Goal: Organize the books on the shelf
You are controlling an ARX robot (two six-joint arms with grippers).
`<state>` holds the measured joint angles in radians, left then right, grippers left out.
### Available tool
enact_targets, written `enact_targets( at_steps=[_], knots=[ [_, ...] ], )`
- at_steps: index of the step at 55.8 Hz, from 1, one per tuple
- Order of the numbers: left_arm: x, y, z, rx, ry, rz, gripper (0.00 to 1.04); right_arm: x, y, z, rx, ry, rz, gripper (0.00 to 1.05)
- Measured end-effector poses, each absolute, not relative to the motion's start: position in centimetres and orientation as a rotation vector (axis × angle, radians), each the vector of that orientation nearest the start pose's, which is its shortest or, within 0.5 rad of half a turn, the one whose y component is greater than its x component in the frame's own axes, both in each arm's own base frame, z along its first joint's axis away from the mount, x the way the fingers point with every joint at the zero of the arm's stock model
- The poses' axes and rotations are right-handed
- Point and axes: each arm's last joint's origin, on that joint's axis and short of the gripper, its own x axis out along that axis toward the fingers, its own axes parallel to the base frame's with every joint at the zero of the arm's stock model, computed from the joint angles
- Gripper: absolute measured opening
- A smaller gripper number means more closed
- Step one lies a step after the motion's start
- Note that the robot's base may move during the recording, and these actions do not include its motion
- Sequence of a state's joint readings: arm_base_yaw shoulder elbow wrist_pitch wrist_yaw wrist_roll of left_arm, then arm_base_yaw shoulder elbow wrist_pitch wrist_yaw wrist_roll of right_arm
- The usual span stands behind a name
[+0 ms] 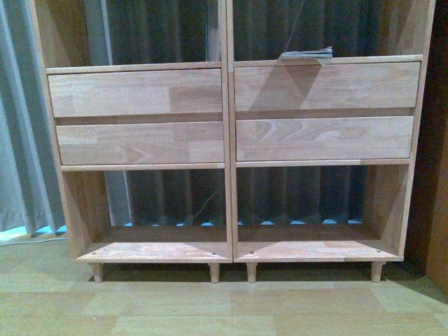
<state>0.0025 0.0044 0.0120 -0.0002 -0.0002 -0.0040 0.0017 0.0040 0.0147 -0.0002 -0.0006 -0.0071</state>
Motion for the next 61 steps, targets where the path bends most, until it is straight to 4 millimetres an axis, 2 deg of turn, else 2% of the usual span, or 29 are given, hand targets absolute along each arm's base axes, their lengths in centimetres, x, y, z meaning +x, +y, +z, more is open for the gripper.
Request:
enact_targets(
  at_steps=[61],
  knots=[
    [9.72,0.02,16.72,-0.004,-0.007,0.003,0.97,9.70,0.02,16.82,-0.007,-0.010,0.002,0.98]
  ],
)
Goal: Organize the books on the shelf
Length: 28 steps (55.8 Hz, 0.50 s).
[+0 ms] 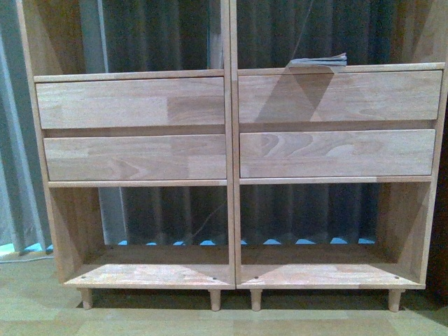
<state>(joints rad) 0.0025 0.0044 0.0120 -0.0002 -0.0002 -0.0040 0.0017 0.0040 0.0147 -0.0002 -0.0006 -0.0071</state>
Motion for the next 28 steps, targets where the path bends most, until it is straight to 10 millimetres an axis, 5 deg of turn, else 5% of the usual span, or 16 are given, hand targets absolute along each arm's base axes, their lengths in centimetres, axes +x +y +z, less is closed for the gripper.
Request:
enact_targets(
  at_steps=[28],
  knots=[
    [9.72,0.02,16.72,-0.004,-0.007,0.003,0.97,9.70,0.02,16.82,-0.007,-0.010,0.003,0.98]
  ],
)
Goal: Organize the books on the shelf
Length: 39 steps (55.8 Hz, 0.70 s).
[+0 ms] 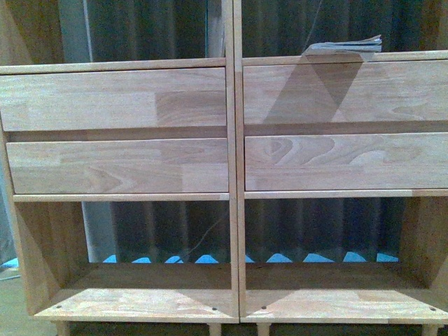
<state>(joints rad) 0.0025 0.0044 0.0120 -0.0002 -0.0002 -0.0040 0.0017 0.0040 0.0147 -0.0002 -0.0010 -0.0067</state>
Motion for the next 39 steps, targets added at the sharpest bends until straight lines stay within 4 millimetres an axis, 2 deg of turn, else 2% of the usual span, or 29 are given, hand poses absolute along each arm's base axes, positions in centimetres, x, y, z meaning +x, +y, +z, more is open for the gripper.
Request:
enact_targets(
  at_steps=[39],
  knots=[
    [9.72,0.03,16.72,-0.004,-0.007,0.003,0.97,9.70,0.02,16.82,-0.007,-0.010,0.002,0.98]
  ],
)
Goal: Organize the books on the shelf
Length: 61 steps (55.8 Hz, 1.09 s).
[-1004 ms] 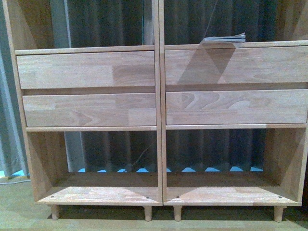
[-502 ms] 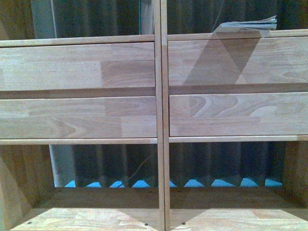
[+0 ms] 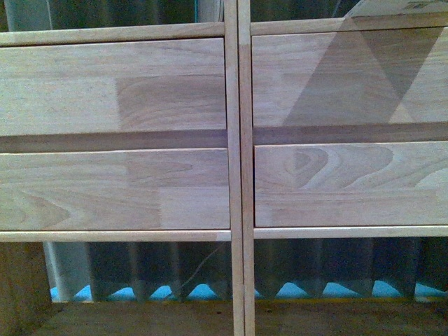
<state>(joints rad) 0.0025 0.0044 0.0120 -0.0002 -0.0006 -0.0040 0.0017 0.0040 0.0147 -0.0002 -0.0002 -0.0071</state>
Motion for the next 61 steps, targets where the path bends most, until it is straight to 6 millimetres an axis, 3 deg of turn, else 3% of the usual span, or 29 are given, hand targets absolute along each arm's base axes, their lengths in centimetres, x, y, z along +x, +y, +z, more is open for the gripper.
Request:
enact_targets(
  at_steps=[53,61],
  knots=[
    [9.7,0.0,16.7,-0.004,-0.007,0.003,0.97,9.7,0.0,16.8,-0.006,-0.010,0.001,0.98],
    [9.7,0.0,16.7,-0.004,-0.007,0.003,0.97,10.3,-0.5,18.6,0.211,-0.062,0.155,0.98]
  ],
)
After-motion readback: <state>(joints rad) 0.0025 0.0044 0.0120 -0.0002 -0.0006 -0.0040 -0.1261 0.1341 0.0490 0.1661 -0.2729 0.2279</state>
